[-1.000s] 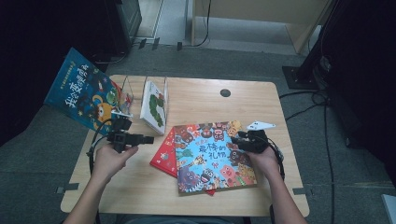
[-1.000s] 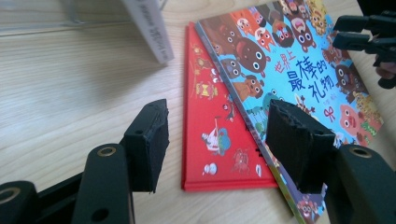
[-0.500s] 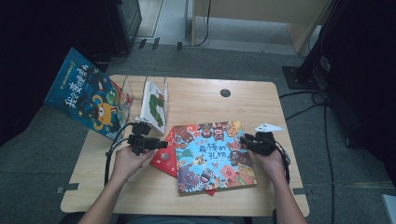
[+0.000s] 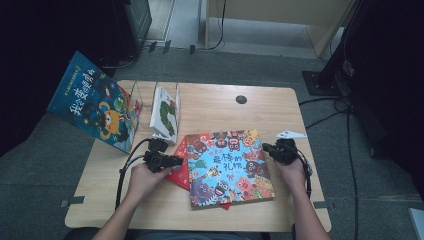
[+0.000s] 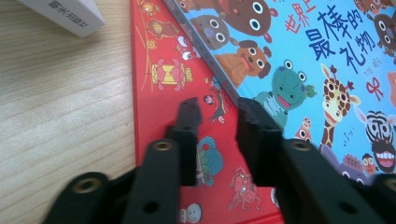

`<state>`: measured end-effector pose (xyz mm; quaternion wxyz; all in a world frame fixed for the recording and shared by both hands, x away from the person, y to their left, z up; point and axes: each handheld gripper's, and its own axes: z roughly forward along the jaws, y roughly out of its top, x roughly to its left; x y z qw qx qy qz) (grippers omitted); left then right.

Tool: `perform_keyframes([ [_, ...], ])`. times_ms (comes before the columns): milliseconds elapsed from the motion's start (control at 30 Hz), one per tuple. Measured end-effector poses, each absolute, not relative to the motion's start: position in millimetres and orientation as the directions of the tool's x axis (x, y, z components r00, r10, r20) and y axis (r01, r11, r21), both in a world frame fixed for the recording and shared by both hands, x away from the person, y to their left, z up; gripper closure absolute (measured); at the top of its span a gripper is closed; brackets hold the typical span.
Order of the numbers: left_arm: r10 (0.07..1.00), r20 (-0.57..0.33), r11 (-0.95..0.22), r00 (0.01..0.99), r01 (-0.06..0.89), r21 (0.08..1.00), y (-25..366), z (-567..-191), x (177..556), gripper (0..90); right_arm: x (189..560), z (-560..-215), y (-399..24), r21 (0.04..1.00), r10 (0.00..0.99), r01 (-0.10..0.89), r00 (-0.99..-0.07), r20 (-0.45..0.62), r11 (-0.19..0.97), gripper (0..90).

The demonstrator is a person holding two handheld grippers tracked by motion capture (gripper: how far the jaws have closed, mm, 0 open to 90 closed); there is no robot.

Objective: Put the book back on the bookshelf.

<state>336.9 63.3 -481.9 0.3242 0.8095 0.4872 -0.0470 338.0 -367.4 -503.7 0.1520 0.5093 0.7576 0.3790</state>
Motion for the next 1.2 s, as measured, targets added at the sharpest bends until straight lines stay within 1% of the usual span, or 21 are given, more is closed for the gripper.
perform_keyframes([
  [67,0.753,-0.393,-0.330,0.528,0.820,0.468,62,-485,337,78.1,338,-504,-364,0.729,0.889,0.652,-0.438,0.136,0.210,90.0],
  [133,0.749,-0.395,-0.332,0.532,0.817,0.471,60,-487,337,80.2,338,-504,-365,0.729,0.887,0.652,-0.439,0.142,0.206,90.0],
  [400,0.713,-0.432,-0.337,0.552,0.810,0.479,49,-491,336,80.5,338,-504,-366,0.728,0.889,0.658,-0.430,0.156,0.191,90.0],
  [467,0.714,-0.424,-0.340,0.557,0.805,0.485,47,-491,334,83.1,338,-504,-365,0.727,0.891,0.660,-0.427,0.158,0.187,90.0],
  [633,0.713,-0.438,-0.330,0.548,0.813,0.479,47,-492,330,88.2,338,-504,-364,0.722,0.898,0.670,-0.409,0.164,0.174,90.0],
  [733,0.708,-0.447,-0.331,0.547,0.816,0.473,48,-492,327,89.8,339,-504,-364,0.721,0.898,0.671,-0.408,0.165,0.173,90.0],
  [867,0.703,-0.464,-0.327,0.538,0.825,0.461,51,-492,322,89.9,342,-504,-359,0.723,0.896,0.666,-0.415,0.157,0.182,90.0],
  [1200,0.722,-0.455,-0.310,0.522,0.831,0.461,57,-491,304,89.2,358,-503,-345,0.719,0.882,0.663,-0.445,0.155,0.209,90.0],
])
